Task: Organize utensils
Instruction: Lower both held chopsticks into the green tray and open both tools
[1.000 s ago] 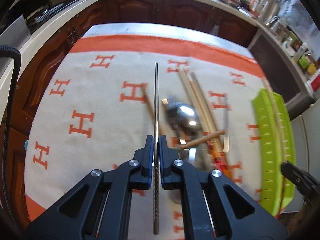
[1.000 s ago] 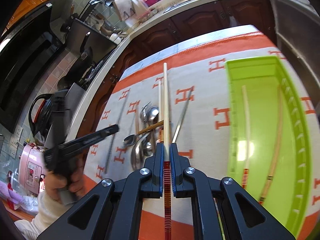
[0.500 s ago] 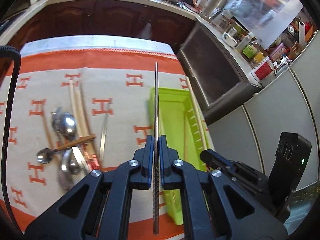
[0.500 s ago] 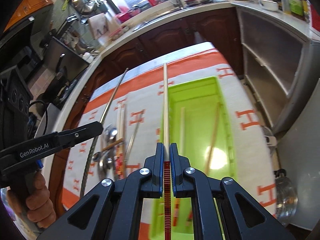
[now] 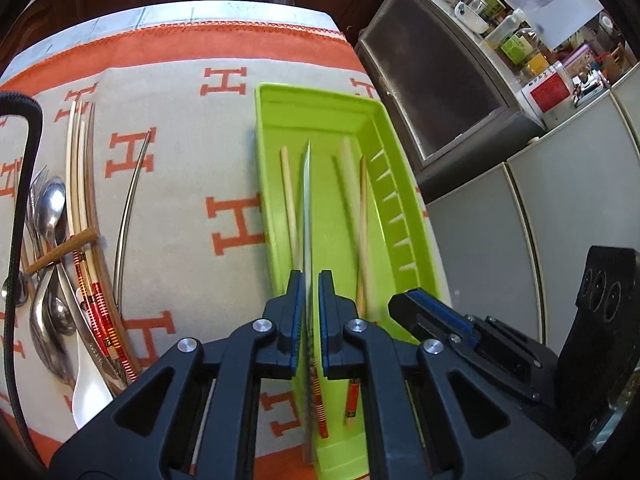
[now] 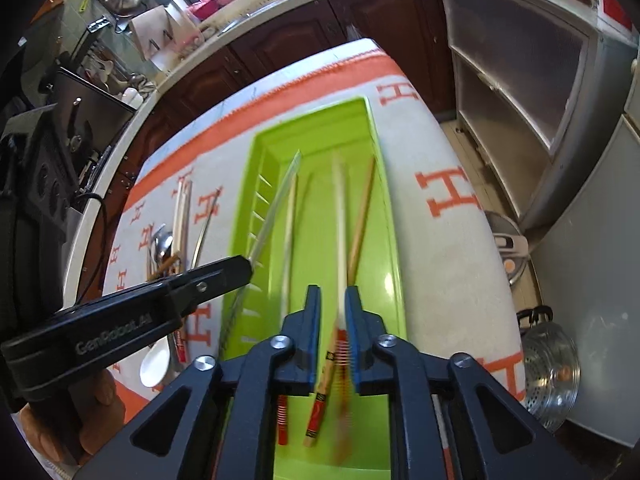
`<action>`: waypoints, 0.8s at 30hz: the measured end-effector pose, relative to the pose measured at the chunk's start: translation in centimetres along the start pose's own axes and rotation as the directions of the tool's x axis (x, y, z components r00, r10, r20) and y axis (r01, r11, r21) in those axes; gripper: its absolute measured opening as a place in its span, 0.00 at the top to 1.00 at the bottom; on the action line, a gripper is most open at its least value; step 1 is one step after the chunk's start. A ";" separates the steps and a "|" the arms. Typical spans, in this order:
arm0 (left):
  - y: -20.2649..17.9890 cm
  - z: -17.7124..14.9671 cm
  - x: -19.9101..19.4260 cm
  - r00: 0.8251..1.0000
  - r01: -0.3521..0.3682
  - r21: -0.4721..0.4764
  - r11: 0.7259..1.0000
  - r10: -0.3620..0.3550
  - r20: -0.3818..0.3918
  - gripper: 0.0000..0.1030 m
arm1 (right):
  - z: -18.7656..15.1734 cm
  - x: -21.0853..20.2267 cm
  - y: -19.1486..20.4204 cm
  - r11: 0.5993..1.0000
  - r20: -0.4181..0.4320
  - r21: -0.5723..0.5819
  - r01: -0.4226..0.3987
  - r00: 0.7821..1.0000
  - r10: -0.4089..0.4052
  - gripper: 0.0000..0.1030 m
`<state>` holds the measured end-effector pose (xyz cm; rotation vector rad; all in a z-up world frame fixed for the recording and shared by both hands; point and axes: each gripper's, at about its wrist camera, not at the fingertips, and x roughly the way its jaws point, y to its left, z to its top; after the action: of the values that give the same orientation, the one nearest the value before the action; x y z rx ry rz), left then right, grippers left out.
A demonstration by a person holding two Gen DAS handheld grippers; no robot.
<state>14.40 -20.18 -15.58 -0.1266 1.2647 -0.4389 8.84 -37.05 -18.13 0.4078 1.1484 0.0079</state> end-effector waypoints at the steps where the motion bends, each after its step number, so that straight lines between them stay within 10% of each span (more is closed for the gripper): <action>1: 0.0 -0.2 -0.1 1.000 -0.001 0.010 1.000 0.001 0.000 0.97 | -0.2 0.2 -0.2 1.000 -0.001 0.004 0.001 1.000 -0.001 0.77; 10: 0.2 -2.8 -4.3 0.992 -0.104 0.111 0.988 0.095 0.086 0.71 | -2.1 -1.1 2.0 1.000 0.036 0.003 -0.006 0.999 0.006 0.73; 24: 6.1 -7.9 -12.9 0.924 -0.310 0.076 0.948 0.281 0.261 0.69 | -4.2 -4.9 9.3 0.993 0.070 -0.119 -0.022 0.997 0.031 0.70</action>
<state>5.52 -8.49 -8.54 0.1063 0.9889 -0.2250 4.98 -28.20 -12.30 0.3154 1.0657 0.0835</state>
